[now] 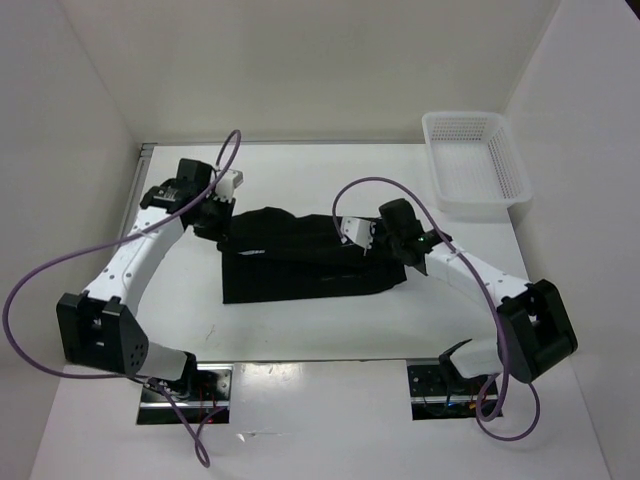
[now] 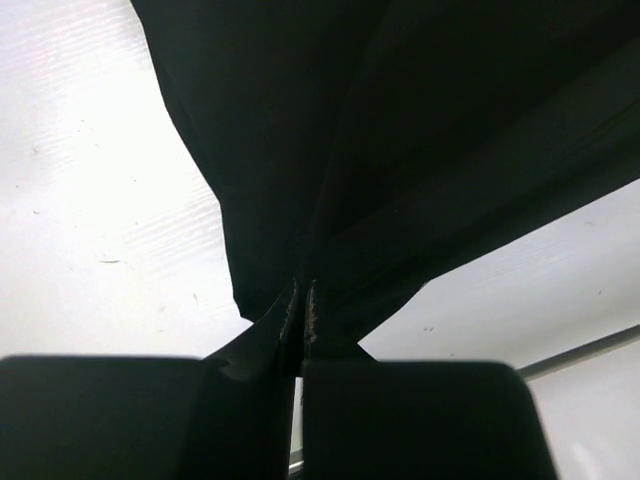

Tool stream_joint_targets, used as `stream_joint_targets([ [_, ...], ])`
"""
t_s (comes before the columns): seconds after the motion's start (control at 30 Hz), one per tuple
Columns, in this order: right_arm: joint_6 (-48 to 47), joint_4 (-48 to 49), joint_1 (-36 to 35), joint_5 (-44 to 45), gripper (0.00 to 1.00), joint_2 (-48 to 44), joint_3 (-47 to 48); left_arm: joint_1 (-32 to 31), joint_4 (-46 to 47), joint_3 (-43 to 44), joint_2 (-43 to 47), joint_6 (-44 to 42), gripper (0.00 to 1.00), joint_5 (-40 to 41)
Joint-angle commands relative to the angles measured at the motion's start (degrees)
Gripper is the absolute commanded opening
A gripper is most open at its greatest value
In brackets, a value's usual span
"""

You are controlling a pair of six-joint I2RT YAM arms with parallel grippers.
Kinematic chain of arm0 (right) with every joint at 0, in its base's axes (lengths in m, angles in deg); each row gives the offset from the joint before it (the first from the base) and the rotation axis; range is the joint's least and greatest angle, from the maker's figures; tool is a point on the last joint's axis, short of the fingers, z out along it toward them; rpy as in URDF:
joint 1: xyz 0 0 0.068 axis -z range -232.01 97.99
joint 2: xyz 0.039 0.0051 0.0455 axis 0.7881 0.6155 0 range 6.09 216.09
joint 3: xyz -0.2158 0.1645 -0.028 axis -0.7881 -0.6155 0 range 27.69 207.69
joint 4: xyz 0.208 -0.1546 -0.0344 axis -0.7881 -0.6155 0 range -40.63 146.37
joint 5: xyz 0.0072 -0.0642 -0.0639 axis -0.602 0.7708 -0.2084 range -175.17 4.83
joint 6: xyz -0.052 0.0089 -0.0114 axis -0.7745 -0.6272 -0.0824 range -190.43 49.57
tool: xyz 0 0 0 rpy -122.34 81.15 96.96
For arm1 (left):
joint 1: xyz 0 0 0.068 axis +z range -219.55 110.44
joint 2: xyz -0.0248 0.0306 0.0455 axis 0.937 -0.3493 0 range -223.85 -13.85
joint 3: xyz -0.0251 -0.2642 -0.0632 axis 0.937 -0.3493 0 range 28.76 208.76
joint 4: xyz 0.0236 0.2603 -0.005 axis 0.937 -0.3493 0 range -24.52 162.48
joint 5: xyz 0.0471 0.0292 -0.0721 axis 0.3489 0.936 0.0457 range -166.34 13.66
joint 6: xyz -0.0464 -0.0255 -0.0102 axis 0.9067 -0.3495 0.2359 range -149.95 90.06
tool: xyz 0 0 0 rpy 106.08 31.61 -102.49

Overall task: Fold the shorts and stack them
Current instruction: Fold the shorts

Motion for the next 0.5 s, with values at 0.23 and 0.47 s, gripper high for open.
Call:
stream_joint_targets([
  [0.23,-6.45,-12.81,0.2,-2.1,0.01,-2.17,-1.89,-4.23,0.13,-15.21,5.68,-0.38,0.0,3.99],
  [0.47,-9.62,-18.97,-1.12,-6.22,0.15,-2.17,-2.94,-4.85,1.27,-20.84,5.07,-0.38,0.1,5.04],
])
